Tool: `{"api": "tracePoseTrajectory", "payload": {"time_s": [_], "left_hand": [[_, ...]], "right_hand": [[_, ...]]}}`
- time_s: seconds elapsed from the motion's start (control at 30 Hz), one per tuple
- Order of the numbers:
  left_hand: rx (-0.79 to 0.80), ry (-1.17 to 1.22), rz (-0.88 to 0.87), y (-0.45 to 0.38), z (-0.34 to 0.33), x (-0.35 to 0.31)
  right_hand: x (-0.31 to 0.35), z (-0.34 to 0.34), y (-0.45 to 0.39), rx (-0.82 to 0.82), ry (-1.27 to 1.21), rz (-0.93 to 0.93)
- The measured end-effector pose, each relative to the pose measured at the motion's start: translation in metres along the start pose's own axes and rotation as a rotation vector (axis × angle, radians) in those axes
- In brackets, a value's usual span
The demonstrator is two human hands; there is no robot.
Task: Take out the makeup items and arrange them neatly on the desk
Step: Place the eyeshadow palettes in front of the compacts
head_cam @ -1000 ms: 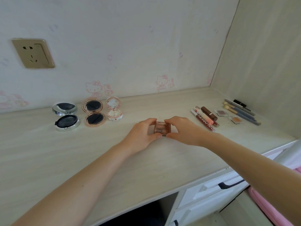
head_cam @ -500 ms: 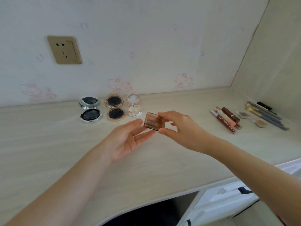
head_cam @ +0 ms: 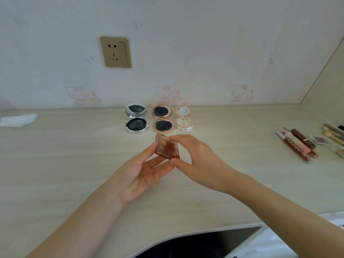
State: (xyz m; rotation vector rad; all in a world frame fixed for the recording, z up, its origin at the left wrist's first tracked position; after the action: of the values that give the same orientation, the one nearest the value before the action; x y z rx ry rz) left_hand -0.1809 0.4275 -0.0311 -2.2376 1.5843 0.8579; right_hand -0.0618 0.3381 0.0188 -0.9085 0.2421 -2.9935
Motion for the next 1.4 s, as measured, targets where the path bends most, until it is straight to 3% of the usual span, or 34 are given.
{"api": "tracePoseTrajectory", "payload": {"time_s": [0.3, 0.5, 0.7, 0.83, 1.0, 1.13, 1.3, 1.4], "left_hand": [[0.002, -0.229, -0.112, 0.011, 0.001, -0.013], [0.012, -0.229, -0.068, 0.013, 0.005, -0.011], [0.027, -0.295, -0.032, 0.014, 0.008, -0.009], [0.035, -0.305, -0.016, 0.012, 0.006, -0.008], [0.046, -0.299, 0.025, 0.014, 0.009, -0.008], [0.034, -0.321, 0.015, 0.013, 0.010, -0.007], [-0.107, -0.532, -0.117, 0.017, 0.012, -0.014], [-0.230, -0.890, -0.220, 0.024, 0.011, -0.023]], "right_hand": [[0.029, -0.001, -0.009, -0.070, 0.212, 0.026], [0.027, 0.001, -0.010, 0.047, 0.289, 0.030], [0.009, 0.012, -0.010, 0.135, -0.050, -0.010], [0.005, 0.021, -0.012, 0.212, -0.067, -0.002], [-0.001, 0.037, -0.015, 0.073, -0.138, -0.009], [-0.005, 0.036, -0.023, 0.052, -0.182, -0.027], [-0.013, 0.034, -0.037, 0.065, -0.131, -0.074], [-0.017, 0.034, -0.045, 0.092, -0.101, -0.091]]}}
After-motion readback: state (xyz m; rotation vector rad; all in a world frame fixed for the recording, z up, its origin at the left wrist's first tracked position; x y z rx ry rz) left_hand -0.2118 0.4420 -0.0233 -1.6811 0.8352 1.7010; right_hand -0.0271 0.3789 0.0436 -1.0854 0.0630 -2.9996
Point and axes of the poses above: each hand's wrist, its own y-axis away from the middle knuckle, its own z-axis out of the back of the hand, x = y × z, the point moved 4 cm from there along -y, towards the middle knuckle, and after that the axes turned 10 degrees about x, right-handed, at the moved point
